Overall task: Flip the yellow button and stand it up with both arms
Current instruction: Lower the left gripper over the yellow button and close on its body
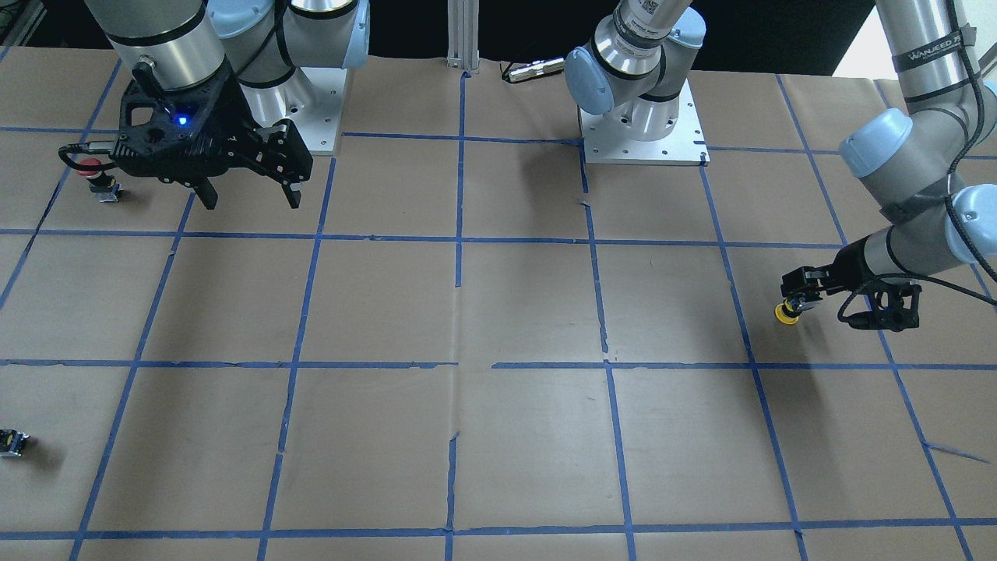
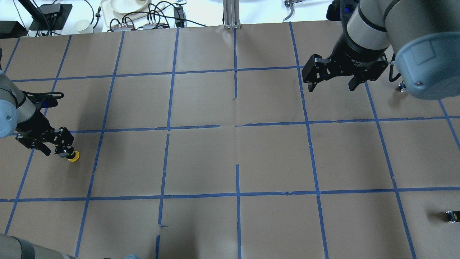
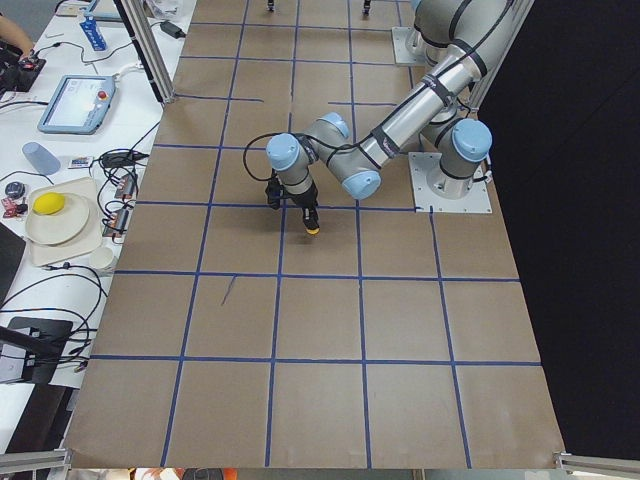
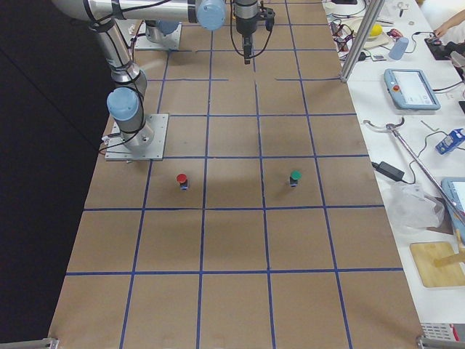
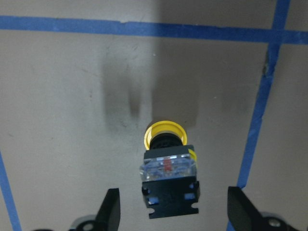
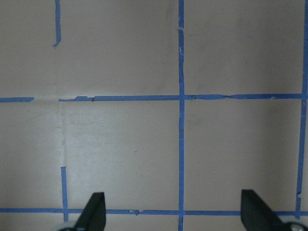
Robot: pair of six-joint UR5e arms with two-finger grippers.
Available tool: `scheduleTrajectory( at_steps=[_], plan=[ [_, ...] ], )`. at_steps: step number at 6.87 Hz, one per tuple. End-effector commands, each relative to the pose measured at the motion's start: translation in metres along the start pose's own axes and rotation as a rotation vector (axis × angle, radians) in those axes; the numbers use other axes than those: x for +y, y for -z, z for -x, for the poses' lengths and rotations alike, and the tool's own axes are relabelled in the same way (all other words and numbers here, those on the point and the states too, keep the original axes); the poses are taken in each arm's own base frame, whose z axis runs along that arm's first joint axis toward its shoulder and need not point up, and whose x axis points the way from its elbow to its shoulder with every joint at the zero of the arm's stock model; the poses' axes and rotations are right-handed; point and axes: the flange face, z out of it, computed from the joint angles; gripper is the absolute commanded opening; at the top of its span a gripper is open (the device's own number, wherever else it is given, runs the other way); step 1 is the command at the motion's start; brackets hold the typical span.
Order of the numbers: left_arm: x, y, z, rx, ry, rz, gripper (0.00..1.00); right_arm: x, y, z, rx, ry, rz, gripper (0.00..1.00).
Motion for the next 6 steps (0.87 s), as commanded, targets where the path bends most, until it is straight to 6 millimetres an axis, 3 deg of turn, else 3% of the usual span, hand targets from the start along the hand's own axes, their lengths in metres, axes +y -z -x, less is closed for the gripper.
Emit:
scheduleTrajectory(
  at_steps=[1, 2, 6],
  plan=[
    [-0.002, -0.003, 0.002, -0.008, 0.000, 0.011, 0.81, 0.000, 0.001, -0.001, 0.010, 0.003, 0.000, 1.00],
    [-0.003, -0.003, 0.002, -0.008, 0.000, 0.011, 0.80, 0.001, 0.001, -0.001, 0.010, 0.003, 0.000, 1.00],
    [-0.004, -0.014, 0.005, -0.019, 0.000, 0.048, 0.05, 0.000, -0.001, 0.000, 0.004, 0.003, 0.001, 1.00]
  ],
)
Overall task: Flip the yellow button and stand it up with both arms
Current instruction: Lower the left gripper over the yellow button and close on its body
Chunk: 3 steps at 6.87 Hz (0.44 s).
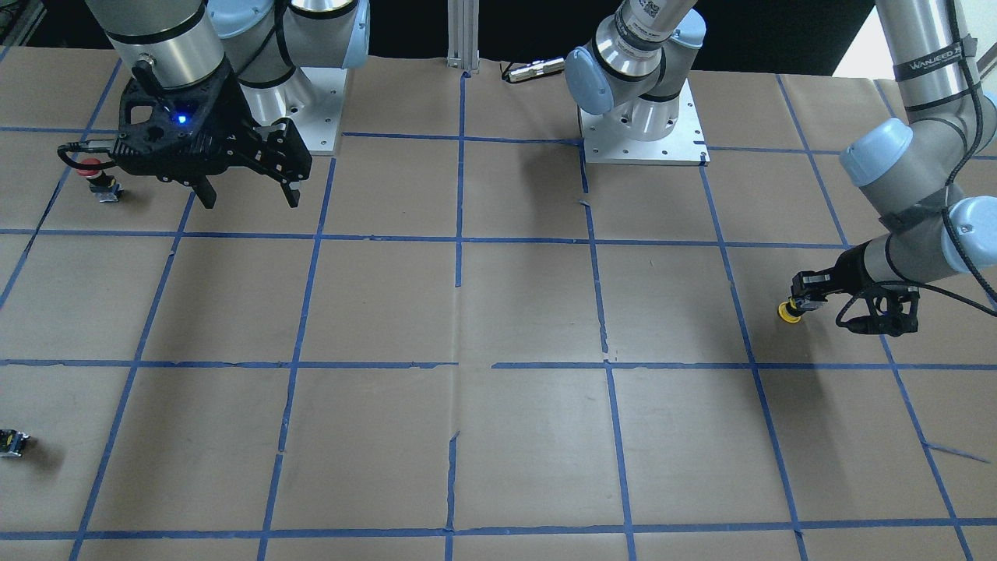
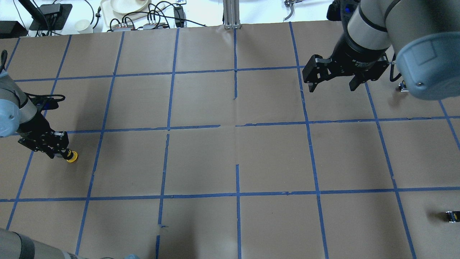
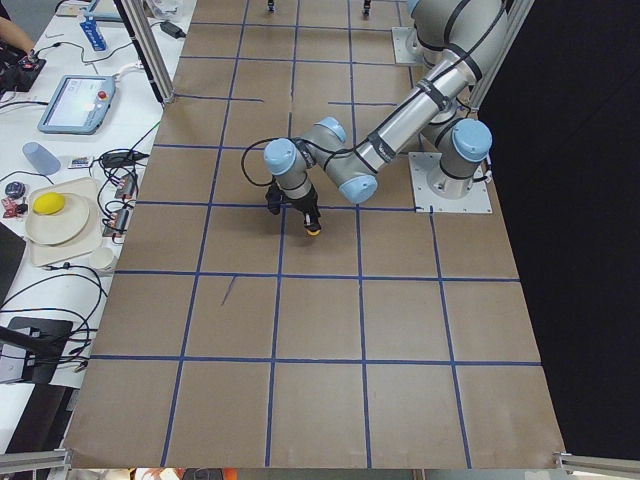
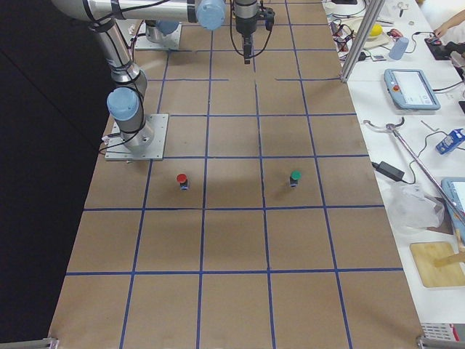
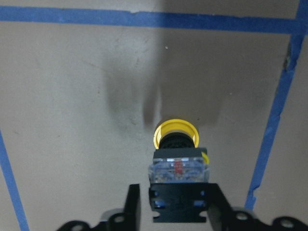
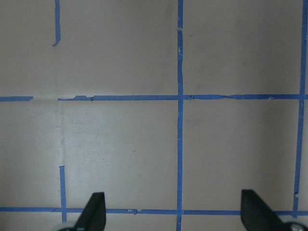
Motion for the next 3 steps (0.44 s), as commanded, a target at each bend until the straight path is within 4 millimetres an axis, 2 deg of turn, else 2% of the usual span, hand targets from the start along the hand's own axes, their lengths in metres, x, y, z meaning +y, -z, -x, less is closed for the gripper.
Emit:
scheduleTrajectory(
  at_steps=[1, 3],
  plan=[
    [0.001, -0.002, -0.001, 0.003, 0.001, 0.016, 0.03, -0.001, -0.001, 0.000, -0.002, 0.000, 0.000, 1.00],
    [0.013, 0.030, -0.009, 0.049, 0.042, 0.069, 0.01, -0.001, -0.001, -0.002, 0.002, -0.002, 0.000, 1.00]
  ],
)
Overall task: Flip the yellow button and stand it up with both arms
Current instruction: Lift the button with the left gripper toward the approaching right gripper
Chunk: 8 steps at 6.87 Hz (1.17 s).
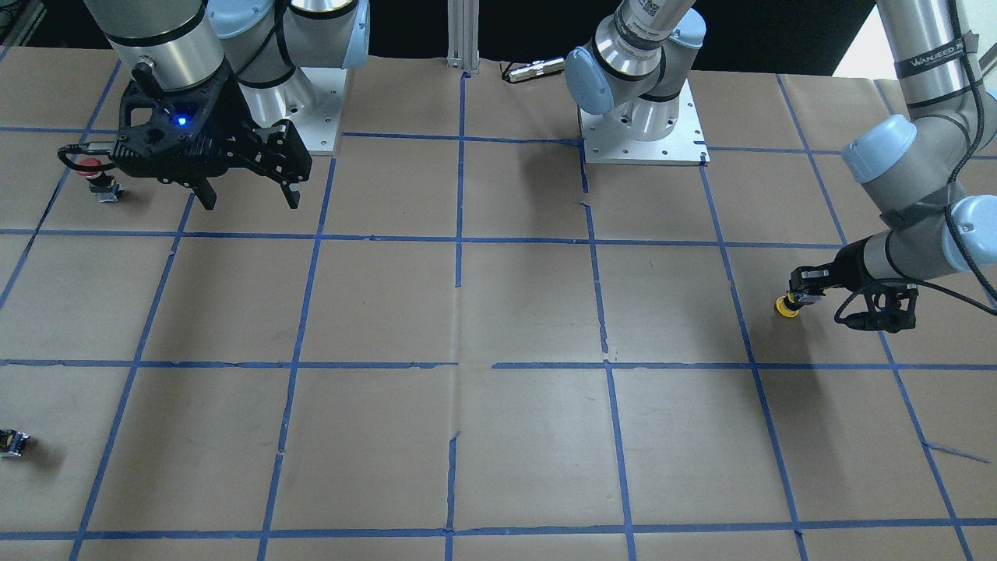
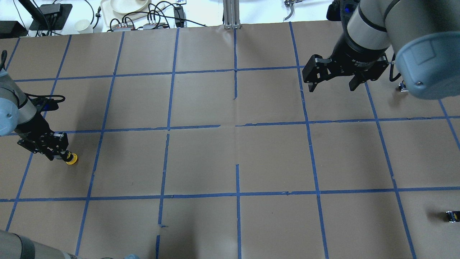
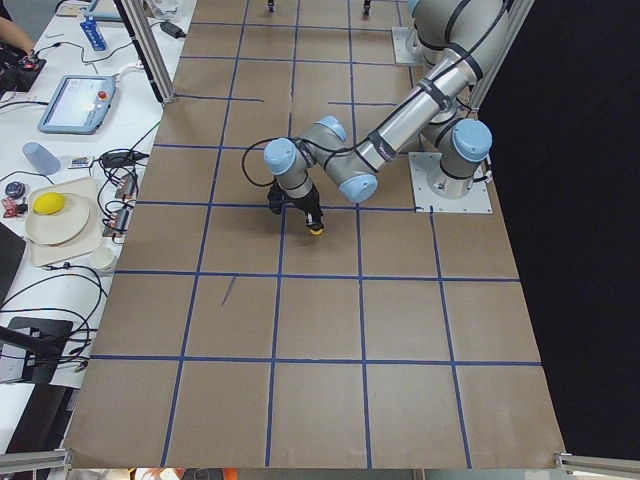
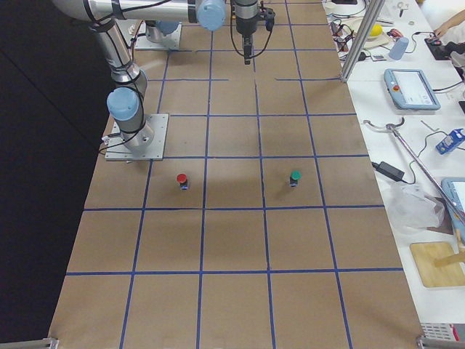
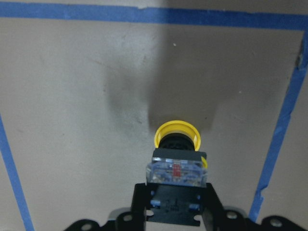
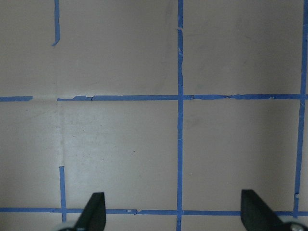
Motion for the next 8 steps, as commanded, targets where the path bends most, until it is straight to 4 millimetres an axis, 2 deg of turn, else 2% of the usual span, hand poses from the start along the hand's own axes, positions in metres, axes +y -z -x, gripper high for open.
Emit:
scheduleTrajectory(
  at_steps=[1, 3, 4, 5, 6, 7, 8],
  plan=[
    [0.009, 0.049, -0.017, 0.099, 0.065, 0.060, 0.00, 0.000, 0.000, -0.002, 0.006, -0.001, 0.001, 1.00],
    [0.007, 0.101, -0.056, 0.276, 0.097, 0.123, 0.00, -0.006, 0.005, -0.015, 0.006, 0.010, -0.010, 1.00],
    [0.002, 0.108, -0.088, 0.427, 0.130, 0.140, 0.00, -0.013, 0.009, -0.038, -0.002, -0.029, -0.021, 1.00],
    [0.001, 0.109, -0.124, 0.579, 0.173, 0.188, 0.00, -0.017, 0.013, -0.064, -0.050, -0.083, -0.032, 1.00],
    [0.004, 0.108, -0.152, 0.772, 0.215, 0.243, 0.00, -0.021, 0.013, -0.085, -0.099, -0.139, -0.036, 1.00],
    [0.007, 0.115, -0.179, 0.938, 0.259, 0.300, 0.00, -0.024, 0.011, -0.098, -0.229, -0.193, -0.034, 1.00],
    [0.008, 0.124, -0.215, 1.037, 0.267, 0.328, 0.00, -0.026, 0.009, -0.122, -0.369, -0.279, -0.024, 1.00]
  ],
)
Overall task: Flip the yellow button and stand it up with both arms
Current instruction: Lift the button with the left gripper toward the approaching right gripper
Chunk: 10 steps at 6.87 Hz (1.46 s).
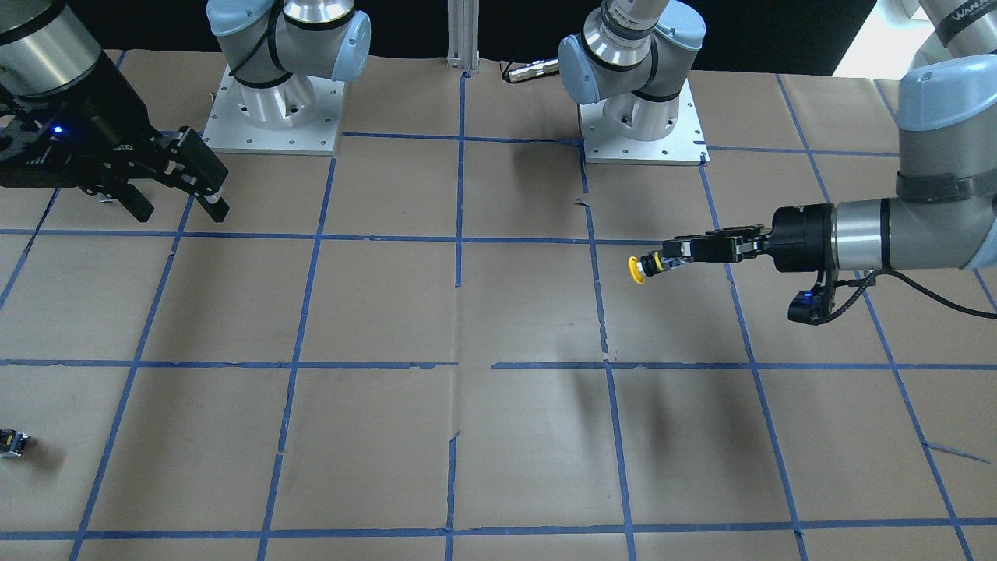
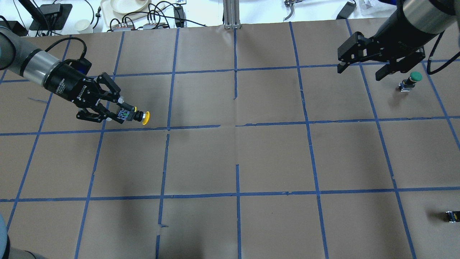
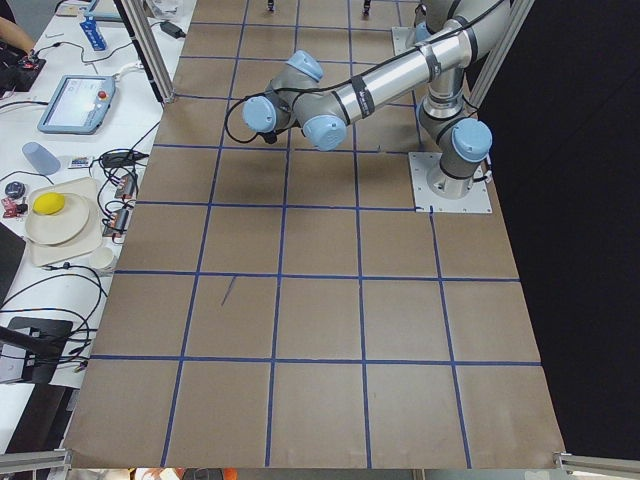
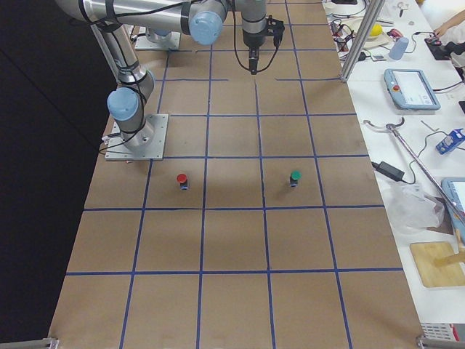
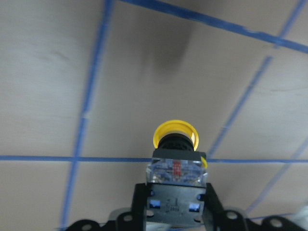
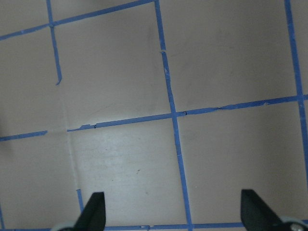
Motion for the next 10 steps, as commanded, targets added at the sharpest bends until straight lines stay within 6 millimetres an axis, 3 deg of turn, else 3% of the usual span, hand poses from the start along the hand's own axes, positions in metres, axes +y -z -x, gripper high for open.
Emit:
scheduleTrajectory(
  at_steps=[1, 2, 3, 4, 5, 6, 9, 10],
  plan=[
    [0.015, -0.063, -0.068, 0.241, 0.015, 0.079, 0.00, -0.018, 0.017, -0.074, -0.341, -0.249, -0.004, 1.00],
    [0.024, -0.093, -0.100, 0.323, 0.029, 0.103, 0.01, -0.022, 0.026, -0.099, -0.519, -0.342, -0.014, 1.00],
    [0.034, -0.121, -0.126, 0.408, 0.092, 0.140, 0.01, -0.021, 0.021, -0.096, -0.643, -0.402, 0.032, 1.00],
    [0.049, -0.156, -0.149, 0.449, 0.097, 0.182, 0.01, -0.018, 0.024, -0.074, -0.825, -0.434, 0.031, 1.00],
    [0.061, -0.180, -0.168, 0.492, 0.136, 0.218, 0.01, -0.011, 0.009, -0.048, -0.917, -0.442, 0.075, 1.00],
    [0.071, -0.195, -0.182, 0.547, 0.171, 0.246, 0.01, -0.004, -0.004, -0.025, -0.963, -0.430, 0.115, 1.00],
    [0.087, -0.220, -0.197, 0.571, 0.165, 0.277, 0.01, -0.010, -0.042, -0.030, -0.956, -0.492, 0.203, 1.00],
    [0.091, -0.225, -0.199, 0.564, 0.159, 0.284, 0.01, -0.011, -0.055, -0.018, -0.953, -0.478, 0.240, 1.00]
  ],
)
